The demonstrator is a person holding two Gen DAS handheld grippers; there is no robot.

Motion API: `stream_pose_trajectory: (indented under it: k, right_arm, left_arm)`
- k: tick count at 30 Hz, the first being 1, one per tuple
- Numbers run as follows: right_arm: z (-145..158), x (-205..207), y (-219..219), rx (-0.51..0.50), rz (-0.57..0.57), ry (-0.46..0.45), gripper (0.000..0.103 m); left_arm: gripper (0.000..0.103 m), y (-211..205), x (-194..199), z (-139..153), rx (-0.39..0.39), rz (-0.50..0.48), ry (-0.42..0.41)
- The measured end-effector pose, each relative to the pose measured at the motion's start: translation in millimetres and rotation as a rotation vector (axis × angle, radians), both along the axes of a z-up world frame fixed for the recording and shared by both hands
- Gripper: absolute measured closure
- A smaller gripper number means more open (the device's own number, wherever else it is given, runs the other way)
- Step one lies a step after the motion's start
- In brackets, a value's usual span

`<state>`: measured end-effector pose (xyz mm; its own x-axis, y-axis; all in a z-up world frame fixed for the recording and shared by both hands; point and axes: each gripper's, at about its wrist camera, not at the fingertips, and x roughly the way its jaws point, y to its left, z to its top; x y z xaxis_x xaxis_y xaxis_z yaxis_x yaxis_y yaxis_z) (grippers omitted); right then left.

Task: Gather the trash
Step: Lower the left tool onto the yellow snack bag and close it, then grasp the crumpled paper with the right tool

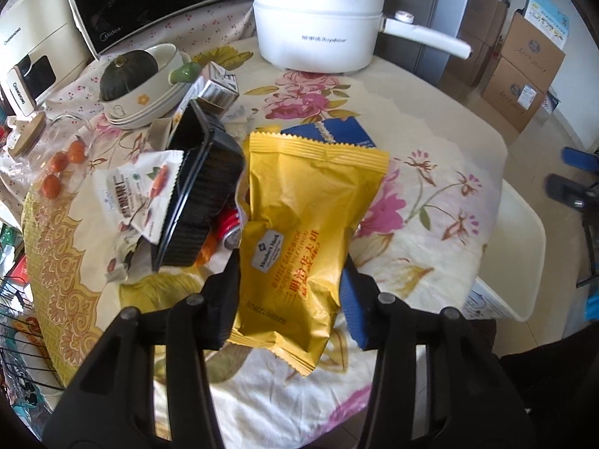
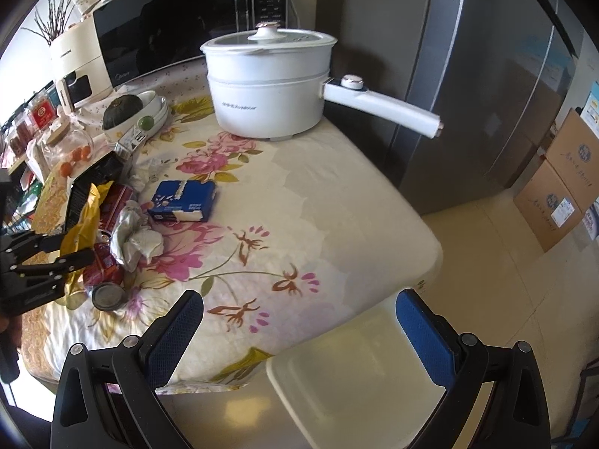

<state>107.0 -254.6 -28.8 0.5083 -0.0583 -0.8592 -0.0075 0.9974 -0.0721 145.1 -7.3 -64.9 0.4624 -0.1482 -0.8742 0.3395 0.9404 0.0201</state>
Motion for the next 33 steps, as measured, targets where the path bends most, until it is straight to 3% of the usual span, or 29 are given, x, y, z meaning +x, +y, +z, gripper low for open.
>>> stream_pose_trajectory:
  k: [9,18,22,29,33]
  right_arm:
    - [-17.2,13.2,52.3,0.007,0.069,0.051,0.0]
    - [-35.0,35.8,113.5,0.043,0.158,0.096,0.0]
    - [-50.2,52.3,127.8,0.076,0.149,0.124,0.0]
    - [-80.4,76.6,134.2,0.249,0.045,0.186,0.001]
    - [-91.7,84.8,144.6,0.317,0.03,0.191,0.008]
  left_arm:
    - [0.053,47.3,-39.5,22.6,-0.069,0.056,-0.051]
    - [0.053,109.8,-56.0,23.4,-0.129,0.186,-0.06]
    - [0.053,127.3,-54.6,19.8,-0.133,0.24,-0.055]
    - [0.053,141.7,-51.1,11.6,-0.138,0.272,-0.03]
    - [0.053,147.8,-49.3,8.5,-0.148,0.286,-0.013]
